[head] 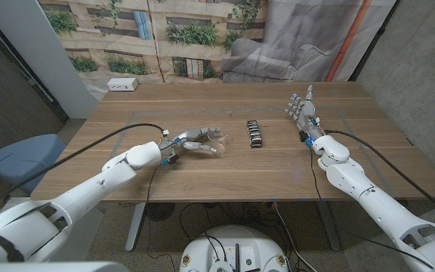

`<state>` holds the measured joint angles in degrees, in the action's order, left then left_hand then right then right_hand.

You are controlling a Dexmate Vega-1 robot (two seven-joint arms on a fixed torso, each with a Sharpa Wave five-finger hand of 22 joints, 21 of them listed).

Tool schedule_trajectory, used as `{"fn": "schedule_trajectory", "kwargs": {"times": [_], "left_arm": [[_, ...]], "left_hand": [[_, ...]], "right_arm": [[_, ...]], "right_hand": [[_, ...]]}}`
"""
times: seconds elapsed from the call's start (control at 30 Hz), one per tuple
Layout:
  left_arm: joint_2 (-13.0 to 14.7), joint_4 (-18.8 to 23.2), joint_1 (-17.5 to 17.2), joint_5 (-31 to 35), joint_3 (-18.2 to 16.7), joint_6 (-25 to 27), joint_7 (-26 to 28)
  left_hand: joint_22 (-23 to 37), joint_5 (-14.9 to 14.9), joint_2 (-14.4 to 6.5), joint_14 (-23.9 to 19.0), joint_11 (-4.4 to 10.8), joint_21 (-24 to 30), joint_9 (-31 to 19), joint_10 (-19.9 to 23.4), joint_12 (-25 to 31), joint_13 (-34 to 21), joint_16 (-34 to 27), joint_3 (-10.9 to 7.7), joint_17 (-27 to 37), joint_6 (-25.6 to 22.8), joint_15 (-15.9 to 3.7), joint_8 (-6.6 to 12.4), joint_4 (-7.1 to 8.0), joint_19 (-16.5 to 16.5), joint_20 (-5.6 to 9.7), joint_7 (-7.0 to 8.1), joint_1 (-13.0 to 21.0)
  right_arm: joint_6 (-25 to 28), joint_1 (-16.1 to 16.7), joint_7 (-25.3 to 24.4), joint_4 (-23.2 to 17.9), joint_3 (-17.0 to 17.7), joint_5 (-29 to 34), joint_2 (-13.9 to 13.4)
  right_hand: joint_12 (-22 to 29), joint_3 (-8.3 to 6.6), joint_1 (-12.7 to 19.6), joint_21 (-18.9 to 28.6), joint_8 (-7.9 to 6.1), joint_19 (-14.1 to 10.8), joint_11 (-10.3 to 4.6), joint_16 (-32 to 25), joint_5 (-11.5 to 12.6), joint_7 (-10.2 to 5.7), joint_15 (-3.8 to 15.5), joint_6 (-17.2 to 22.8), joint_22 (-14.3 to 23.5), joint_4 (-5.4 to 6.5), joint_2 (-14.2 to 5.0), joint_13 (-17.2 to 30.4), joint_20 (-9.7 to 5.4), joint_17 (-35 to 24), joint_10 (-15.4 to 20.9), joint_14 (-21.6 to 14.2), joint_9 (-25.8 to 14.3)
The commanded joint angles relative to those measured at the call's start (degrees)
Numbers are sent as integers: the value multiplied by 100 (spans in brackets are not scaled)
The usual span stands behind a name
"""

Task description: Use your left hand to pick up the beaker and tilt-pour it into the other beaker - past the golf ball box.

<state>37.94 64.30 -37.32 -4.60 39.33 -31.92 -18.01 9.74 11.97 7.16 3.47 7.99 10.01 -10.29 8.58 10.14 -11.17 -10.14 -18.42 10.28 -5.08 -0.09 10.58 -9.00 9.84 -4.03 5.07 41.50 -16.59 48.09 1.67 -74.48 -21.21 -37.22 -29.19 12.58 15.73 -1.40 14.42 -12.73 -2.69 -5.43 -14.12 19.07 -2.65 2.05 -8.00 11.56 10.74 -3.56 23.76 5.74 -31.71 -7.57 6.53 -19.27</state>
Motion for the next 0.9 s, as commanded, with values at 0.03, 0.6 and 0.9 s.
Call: {"fn": "schedule_trajectory", "kwargs": {"times": [0.03, 0.6, 0.9], "left_arm": [[97, -71, 257, -165, 71, -26, -637], [275, -102, 404, -520, -84, -149, -1130], [368, -160, 463, -673, -169, -192, -1350]], "left_hand": [[29, -36, 0, 206, -8, 41, -4, -202, -8, 1, 15, 42, 13, 182, 70, -15, -5, 666, -47, -75, -86], [31, -53, -16, 731, -179, 56, 0, -819, -4, 28, 21, 67, 2, 746, 186, -41, 36, 843, -57, -185, -295], [31, -56, -47, 866, -247, 53, 1, -969, 1, 36, 16, 70, -2, 878, 243, -39, 61, 906, -62, -238, -397]], "right_arm": [[-3, -3, 3, 5, 0, 0, 1], [-3, 0, 2, 3, 0, 0, 1], [-5, 0, 3, 4, 0, 0, 1]], "right_hand": [[34, 34, 15, 39, -31, 19, -12, -17, 32, -12, 110, -44, 26, 6, -514, 30, 30, -10, -25, 27, -8], [35, 34, 15, 39, -30, 17, -7, -18, 32, -12, 109, -45, 26, 6, -513, 30, 30, -9, -23, 26, -8], [35, 34, 14, 39, -33, 18, -12, -20, 32, -3, 105, -37, 26, 6, -514, 30, 30, -9, -24, 21, -8]]}}
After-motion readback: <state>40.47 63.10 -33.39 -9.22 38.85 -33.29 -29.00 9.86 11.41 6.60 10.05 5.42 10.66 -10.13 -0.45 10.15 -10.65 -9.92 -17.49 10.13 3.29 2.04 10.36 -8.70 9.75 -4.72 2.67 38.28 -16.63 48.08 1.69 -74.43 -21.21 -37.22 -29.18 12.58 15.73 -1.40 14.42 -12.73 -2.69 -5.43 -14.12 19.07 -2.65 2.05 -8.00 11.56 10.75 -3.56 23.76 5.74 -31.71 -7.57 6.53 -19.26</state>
